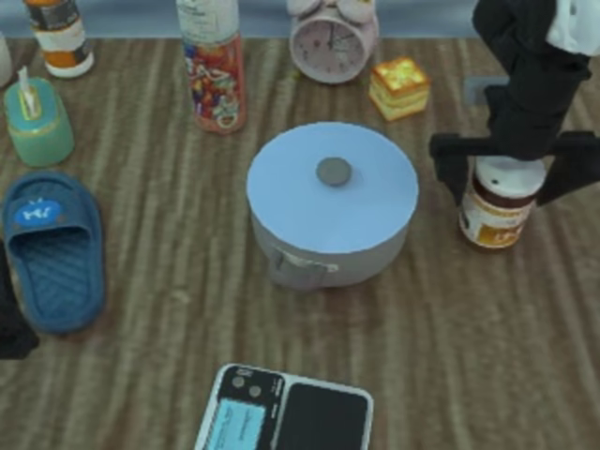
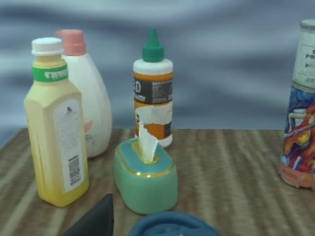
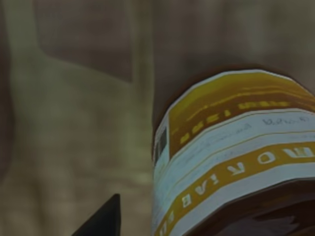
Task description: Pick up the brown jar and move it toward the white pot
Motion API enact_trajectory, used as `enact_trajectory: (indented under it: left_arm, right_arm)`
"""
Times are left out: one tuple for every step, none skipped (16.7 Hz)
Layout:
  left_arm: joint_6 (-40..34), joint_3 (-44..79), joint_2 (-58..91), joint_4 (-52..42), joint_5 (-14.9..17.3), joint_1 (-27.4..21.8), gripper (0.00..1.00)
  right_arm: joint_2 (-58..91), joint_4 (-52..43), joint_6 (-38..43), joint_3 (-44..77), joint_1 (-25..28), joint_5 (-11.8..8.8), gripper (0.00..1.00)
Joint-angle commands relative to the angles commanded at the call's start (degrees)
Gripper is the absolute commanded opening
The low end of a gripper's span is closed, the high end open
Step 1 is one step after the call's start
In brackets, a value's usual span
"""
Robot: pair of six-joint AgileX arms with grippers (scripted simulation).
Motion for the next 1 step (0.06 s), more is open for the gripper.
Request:
enact_trajectory:
  left_arm:
    - [0.0, 0.0, 0.0, 0.0, 0.0, 0.0, 1.0]
  right_arm:
    - [0.0, 0.0, 0.0, 0.0, 0.0, 0.0, 1.0]
